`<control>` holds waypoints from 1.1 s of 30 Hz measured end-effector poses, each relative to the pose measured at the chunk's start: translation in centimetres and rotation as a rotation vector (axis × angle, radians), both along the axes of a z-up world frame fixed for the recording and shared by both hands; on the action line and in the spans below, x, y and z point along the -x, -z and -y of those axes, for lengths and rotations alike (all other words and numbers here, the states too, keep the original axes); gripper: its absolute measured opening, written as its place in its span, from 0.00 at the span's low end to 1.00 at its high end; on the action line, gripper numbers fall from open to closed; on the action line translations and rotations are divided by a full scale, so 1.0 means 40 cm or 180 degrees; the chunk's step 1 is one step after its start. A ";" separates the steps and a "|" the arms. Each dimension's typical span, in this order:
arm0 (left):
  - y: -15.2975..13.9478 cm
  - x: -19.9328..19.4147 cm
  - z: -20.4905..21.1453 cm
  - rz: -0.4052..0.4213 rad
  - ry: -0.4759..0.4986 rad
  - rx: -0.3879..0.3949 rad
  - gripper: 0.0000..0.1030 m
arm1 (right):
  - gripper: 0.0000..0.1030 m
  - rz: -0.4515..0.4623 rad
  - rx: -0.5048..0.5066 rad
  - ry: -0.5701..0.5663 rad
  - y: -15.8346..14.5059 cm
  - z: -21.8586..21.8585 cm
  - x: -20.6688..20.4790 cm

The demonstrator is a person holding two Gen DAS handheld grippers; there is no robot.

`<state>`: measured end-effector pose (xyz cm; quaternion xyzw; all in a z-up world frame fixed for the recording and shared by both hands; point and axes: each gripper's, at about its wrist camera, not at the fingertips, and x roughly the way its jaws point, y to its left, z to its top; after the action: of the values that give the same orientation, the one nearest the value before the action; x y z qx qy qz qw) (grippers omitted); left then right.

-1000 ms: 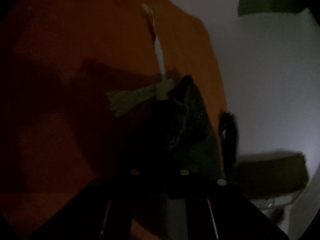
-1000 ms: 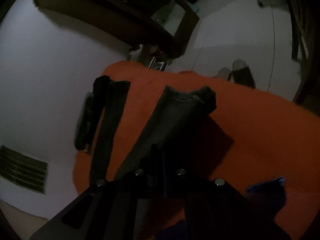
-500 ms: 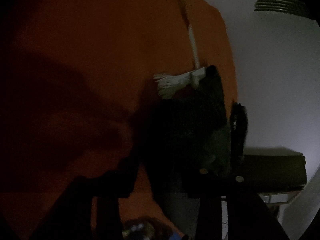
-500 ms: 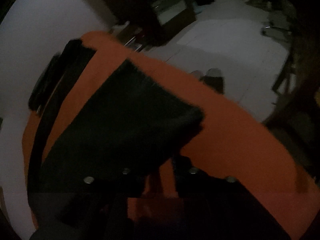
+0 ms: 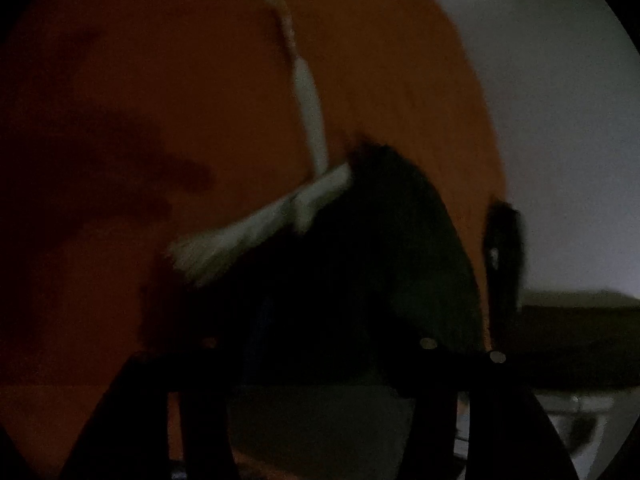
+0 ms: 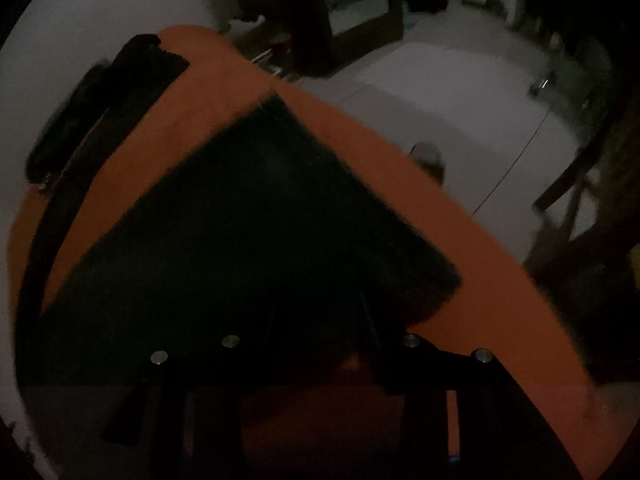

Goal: Fold clothes

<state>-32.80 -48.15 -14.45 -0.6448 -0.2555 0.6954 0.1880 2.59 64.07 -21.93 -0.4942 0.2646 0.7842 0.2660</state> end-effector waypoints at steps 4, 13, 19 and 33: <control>-0.069 0.142 -0.206 -0.0440 0.0255 0.0500 0.55 | 0.39 0.0738 -0.0362 0.0078 -0.088 0.077 0.197; 0.034 0.281 -0.442 -0.0407 0.1000 0.0773 0.55 | 0.40 0.0769 -0.0395 -0.1683 -0.154 0.479 0.661; 0.088 0.257 -0.497 -0.0421 0.1392 0.0582 0.55 | 0.48 0.0219 -0.0248 -0.2209 -0.139 0.697 0.797; 0.008 0.305 -0.420 -0.0756 0.0980 0.0321 0.02 | 0.48 -0.0142 -0.0057 -0.2445 -0.049 0.757 0.996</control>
<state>-45.02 -31.37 -14.78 -0.5982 -0.0948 0.7416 0.2885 -37.25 33.79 -19.96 -0.5378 0.0590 0.8396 -0.0487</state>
